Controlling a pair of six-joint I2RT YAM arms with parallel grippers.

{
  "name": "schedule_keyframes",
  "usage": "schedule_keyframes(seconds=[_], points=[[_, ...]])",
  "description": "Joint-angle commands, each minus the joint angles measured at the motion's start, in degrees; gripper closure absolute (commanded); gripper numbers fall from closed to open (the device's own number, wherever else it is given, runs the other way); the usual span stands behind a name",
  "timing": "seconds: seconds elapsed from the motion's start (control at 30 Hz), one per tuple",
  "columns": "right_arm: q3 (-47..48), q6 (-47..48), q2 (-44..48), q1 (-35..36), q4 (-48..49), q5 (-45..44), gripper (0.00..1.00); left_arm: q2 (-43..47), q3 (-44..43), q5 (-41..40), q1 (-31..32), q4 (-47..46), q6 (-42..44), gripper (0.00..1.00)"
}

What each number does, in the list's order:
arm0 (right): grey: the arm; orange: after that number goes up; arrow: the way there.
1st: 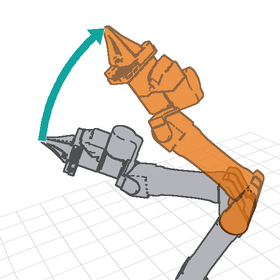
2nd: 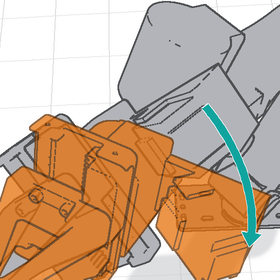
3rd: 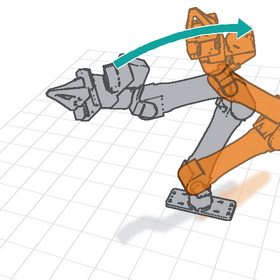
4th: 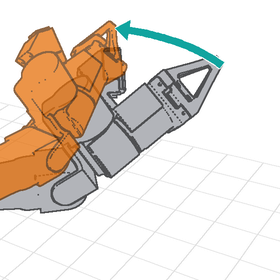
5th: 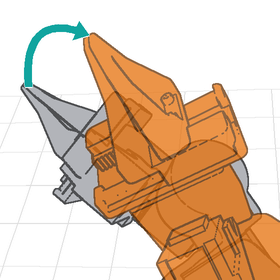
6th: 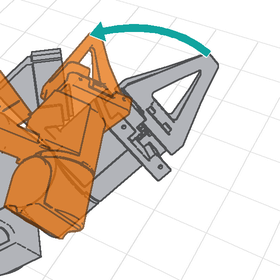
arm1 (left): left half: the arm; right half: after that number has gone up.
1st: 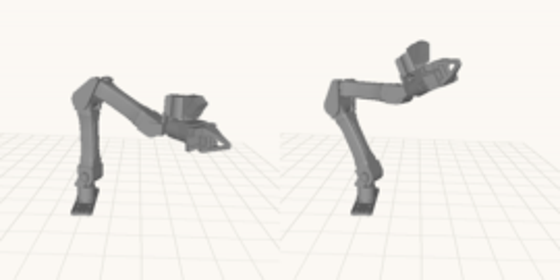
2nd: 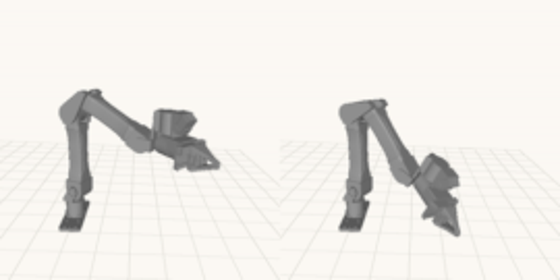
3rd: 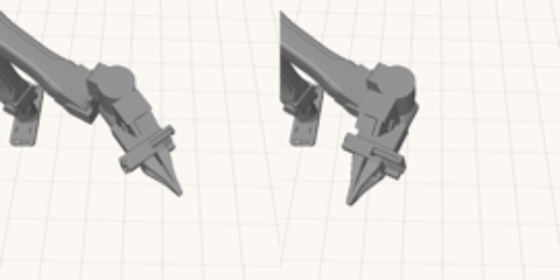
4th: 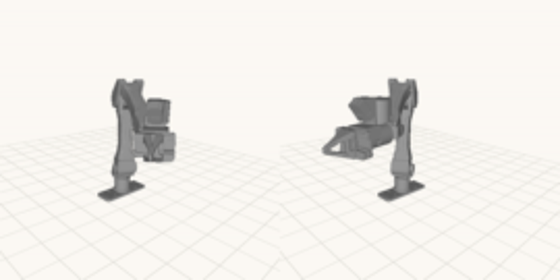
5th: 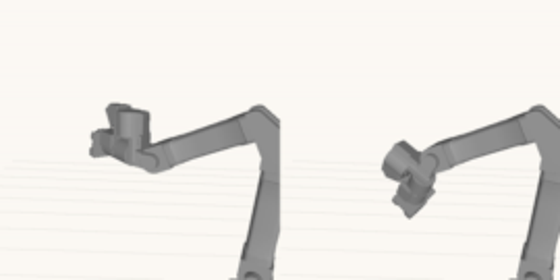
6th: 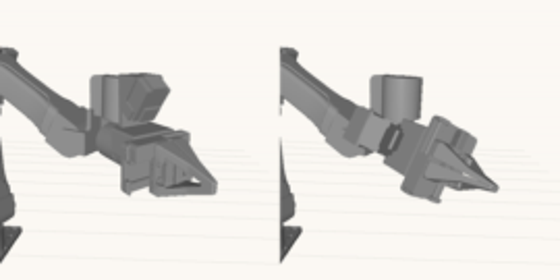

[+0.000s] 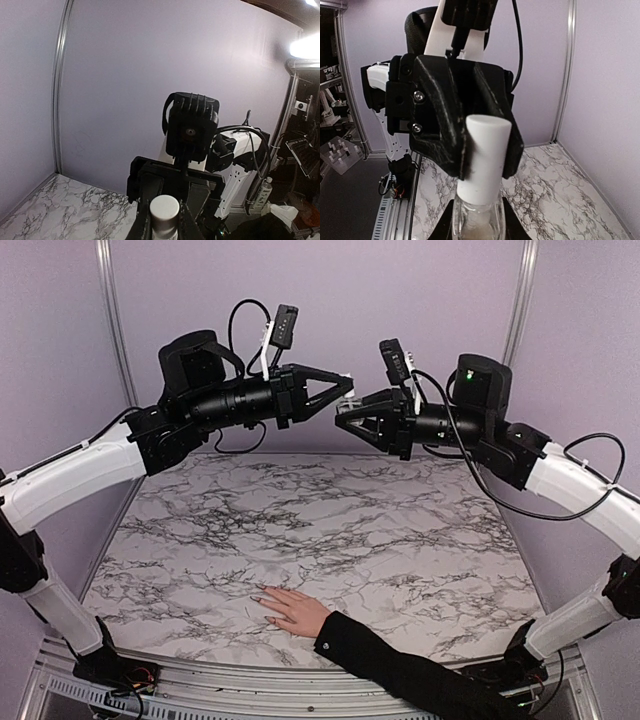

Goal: Paint the nails
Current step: Screw the nail polish bottle.

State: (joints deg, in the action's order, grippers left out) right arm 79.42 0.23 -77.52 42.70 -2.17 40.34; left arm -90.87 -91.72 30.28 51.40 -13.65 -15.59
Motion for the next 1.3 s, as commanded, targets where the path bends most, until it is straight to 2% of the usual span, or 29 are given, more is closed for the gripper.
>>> schedule_keyframes(seconds=[0.0,0.33,0.57,0.67,0.9,1.0,1.13,1.27], points=[[5.7,-3.5,1.0,-0.2,14.4,10.9,1.00,-1.0,3.9,13.8,0.1,3.5,2.0,1.00],[8.2,-10.7,-0.9,1.6,21.8,19.4,1.00,-4.9,0.7,28.1,-0.5,3.0,0.9,1.00],[8.7,-9.6,-0.8,2.6,20.0,19.7,1.00,-5.2,-0.2,30.1,-2.0,3.0,-1.2,0.95],[8.2,-7.8,-0.6,2.7,18.3,19.0,1.00,-4.3,-0.2,27.3,-2.5,2.9,-1.5,0.90],[7.0,-5.7,0.0,2.6,16.3,17.0,1.00,-0.8,0.3,19.3,-3.7,2.8,-1.6,0.59],[6.3,-3.4,0.5,2.5,14.0,14.4,1.00,1.9,1.4,13.8,-4.0,2.8,-1.0,0.52],[5.9,2.1,1.3,2.6,7.3,3.1,1.00,5.5,3.7,6.8,-4.0,2.5,0.2,0.46],[5.8,4.9,1.7,2.6,3.1,-14.4,1.00,7.5,4.8,-3.0,-3.6,3.0,0.5,0.45]])
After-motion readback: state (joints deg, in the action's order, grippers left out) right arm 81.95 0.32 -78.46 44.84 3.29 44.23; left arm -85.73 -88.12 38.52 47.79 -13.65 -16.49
